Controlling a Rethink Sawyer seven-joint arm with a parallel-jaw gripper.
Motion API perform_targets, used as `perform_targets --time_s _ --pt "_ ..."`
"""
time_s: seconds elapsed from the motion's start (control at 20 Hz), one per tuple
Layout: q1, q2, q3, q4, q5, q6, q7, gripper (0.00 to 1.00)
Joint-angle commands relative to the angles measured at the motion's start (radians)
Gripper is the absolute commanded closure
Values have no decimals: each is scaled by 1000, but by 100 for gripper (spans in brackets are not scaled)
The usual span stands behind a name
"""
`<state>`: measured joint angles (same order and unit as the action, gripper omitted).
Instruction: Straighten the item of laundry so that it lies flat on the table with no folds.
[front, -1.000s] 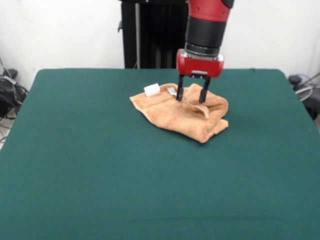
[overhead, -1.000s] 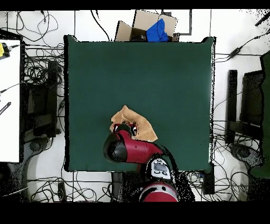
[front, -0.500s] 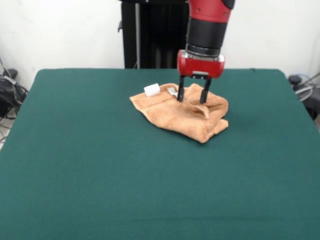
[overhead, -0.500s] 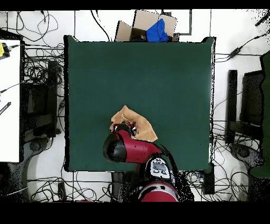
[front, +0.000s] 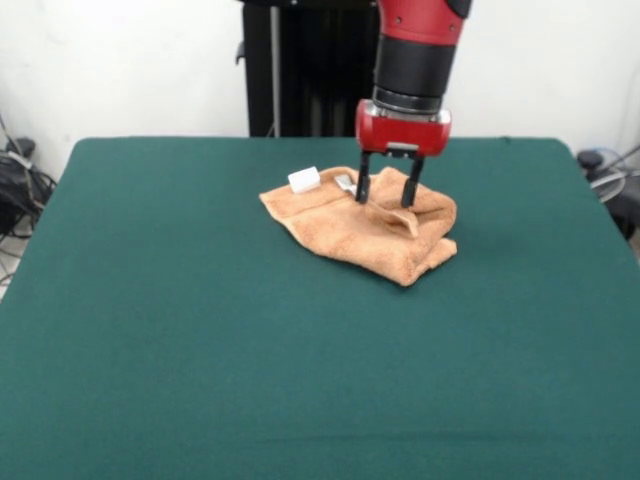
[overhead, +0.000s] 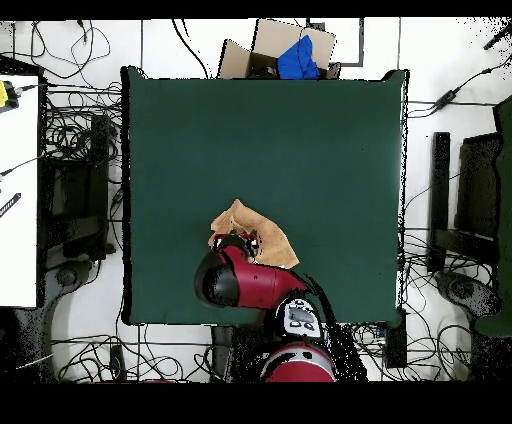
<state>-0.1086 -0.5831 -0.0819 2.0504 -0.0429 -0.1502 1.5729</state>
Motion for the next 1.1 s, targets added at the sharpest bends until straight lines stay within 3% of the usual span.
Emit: perform_targets --time_s 0.05,1.1 --pt "-6 61 7 -43 -14 -11 156 0" --pt "-18 90 -15 -63 -40 -43 142 0"
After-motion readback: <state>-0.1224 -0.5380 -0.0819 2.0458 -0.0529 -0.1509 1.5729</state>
